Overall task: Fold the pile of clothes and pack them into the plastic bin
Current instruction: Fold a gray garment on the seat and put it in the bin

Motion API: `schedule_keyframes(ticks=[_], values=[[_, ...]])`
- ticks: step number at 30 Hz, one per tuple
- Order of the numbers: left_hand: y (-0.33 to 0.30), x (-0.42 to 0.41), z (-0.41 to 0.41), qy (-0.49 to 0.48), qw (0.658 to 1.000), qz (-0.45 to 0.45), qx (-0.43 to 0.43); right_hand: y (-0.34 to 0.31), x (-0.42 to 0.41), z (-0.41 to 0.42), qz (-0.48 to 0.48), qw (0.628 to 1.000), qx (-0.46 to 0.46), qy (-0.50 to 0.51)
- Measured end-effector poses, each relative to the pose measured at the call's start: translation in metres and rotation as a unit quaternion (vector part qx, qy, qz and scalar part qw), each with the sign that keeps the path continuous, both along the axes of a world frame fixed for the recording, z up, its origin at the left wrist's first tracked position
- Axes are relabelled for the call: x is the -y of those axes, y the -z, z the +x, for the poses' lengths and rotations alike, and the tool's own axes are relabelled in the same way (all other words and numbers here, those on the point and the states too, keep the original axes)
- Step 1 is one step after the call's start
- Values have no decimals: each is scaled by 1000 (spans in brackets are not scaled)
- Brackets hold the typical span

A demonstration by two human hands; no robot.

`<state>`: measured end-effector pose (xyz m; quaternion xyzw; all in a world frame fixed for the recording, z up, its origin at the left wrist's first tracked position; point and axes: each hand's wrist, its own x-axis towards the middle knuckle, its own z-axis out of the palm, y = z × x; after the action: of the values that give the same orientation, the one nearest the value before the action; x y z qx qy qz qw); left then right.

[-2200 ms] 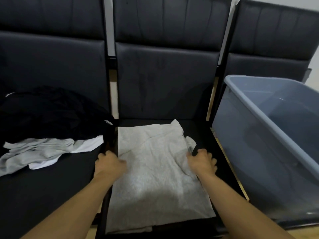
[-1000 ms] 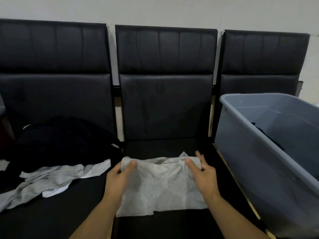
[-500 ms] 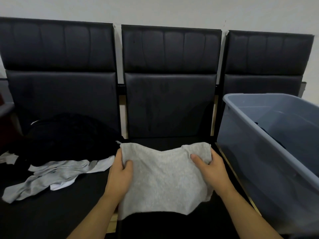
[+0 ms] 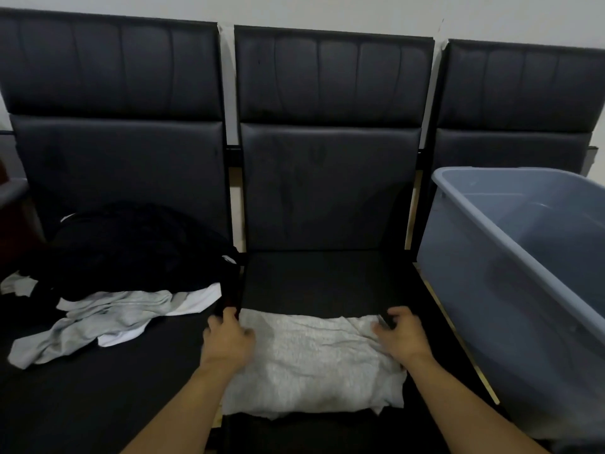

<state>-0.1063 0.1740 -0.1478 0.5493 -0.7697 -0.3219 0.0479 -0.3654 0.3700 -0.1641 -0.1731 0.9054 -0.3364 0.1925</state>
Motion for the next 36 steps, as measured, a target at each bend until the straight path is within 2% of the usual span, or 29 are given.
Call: schedule_keyframes(ticks=[2, 3, 4, 6, 8, 9, 11, 15, 17, 21, 24, 27, 29, 31, 32, 34, 36], values=[[-11, -6, -5, 43, 993, -107, 26, -11, 3, 5, -33, 996, -73, -45], [-17, -10, -9, 69, 992, -109, 8, -15, 5, 9, -53, 990, -92, -96], [-24, -15, -12, 103, 992, -77, -12, -18, 9, 15, -59, 979, -101, -165], [-32, -29, -17, 197, 979, 45, 2, -20, 14, 30, -4, 943, -98, -319], [-36, -44, -20, 299, 942, 139, 67, -21, 18, 44, 69, 906, -48, -415], [-38, -50, -21, 332, 926, 148, 99, -22, 20, 48, 99, 895, -36, -433], [-36, -54, -23, 345, 921, 128, 131, -22, 24, 54, 140, 891, -35, -430], [-29, -51, -26, 326, 934, 44, 141, -33, 28, 68, 240, 875, -64, -416], [-21, -47, -28, 324, 935, 5, 144, -39, 26, 74, 277, 869, -47, -407], [-8, -39, -28, 324, 938, -23, 125, -43, 24, 87, 273, 874, 37, -401], [-1, -36, -28, 230, 968, -9, 95, -50, 22, 90, 186, 918, 101, -337], [-1, -34, -28, 60, 993, -40, 96, -45, 27, 75, 150, 968, 10, -204], [3, -33, -28, -8, 995, 17, 96, -39, 28, 71, 174, 976, 8, -129], [9, -37, -28, -8, 992, 75, 105, -30, 31, 74, 207, 970, 55, -113], [13, -40, -28, 7, 990, 77, 116, -27, 32, 76, 227, 965, 63, -116], [17, -46, -29, 28, 991, 43, 124, -23, 34, 79, 242, 961, 66, -119], [17, -49, -30, 47, 993, 19, 104, -17, 36, 78, 217, 964, 94, -123]])
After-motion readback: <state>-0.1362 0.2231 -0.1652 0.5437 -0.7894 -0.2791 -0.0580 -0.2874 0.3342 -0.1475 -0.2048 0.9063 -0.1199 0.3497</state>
